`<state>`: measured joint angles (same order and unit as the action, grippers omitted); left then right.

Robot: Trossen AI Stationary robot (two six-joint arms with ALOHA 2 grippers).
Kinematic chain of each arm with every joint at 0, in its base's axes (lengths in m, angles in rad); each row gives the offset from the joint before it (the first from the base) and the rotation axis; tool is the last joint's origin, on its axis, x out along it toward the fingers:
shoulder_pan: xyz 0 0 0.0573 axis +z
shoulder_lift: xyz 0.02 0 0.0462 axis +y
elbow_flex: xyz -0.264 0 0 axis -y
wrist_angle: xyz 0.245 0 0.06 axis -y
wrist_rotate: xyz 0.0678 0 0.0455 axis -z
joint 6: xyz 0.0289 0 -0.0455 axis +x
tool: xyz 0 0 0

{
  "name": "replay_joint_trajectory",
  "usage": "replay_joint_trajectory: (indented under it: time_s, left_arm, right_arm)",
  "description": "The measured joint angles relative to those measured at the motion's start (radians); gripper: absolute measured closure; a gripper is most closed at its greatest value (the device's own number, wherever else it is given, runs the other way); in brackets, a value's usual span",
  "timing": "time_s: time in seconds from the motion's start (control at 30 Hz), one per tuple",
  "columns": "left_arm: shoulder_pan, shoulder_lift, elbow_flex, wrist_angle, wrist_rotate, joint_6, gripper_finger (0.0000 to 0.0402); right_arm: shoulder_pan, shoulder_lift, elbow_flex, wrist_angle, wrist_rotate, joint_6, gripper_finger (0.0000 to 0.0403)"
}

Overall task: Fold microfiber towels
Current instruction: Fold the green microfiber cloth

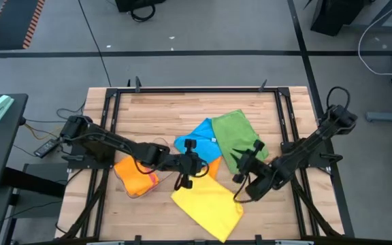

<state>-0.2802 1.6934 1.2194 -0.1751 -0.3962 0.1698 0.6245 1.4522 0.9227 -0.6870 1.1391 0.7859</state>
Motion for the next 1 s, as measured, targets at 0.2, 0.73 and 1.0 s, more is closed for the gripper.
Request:
replay_joint_trajectory:
  time_s: [0.2,0.73,1.0]
  left_arm:
    - [0.076,0.009,-0.001,-0.067,-0.010,0.005,0.0351]
    - [0.148,-0.005,0.001,-0.083,-0.011,0.037,0.0381]
    - [0.148,-0.036,0.000,-0.148,-0.010,0.026,0.0390]
  right_arm:
    - [-0.077,-0.110,-0.192,0.174,0.013,-0.068,0.0350]
    - [-0.430,-0.239,-0.203,0.272,-0.520,-0.513,0.0359]
    - [-0.522,-0.205,-0.203,0.319,-0.627,-0.714,0.0359]
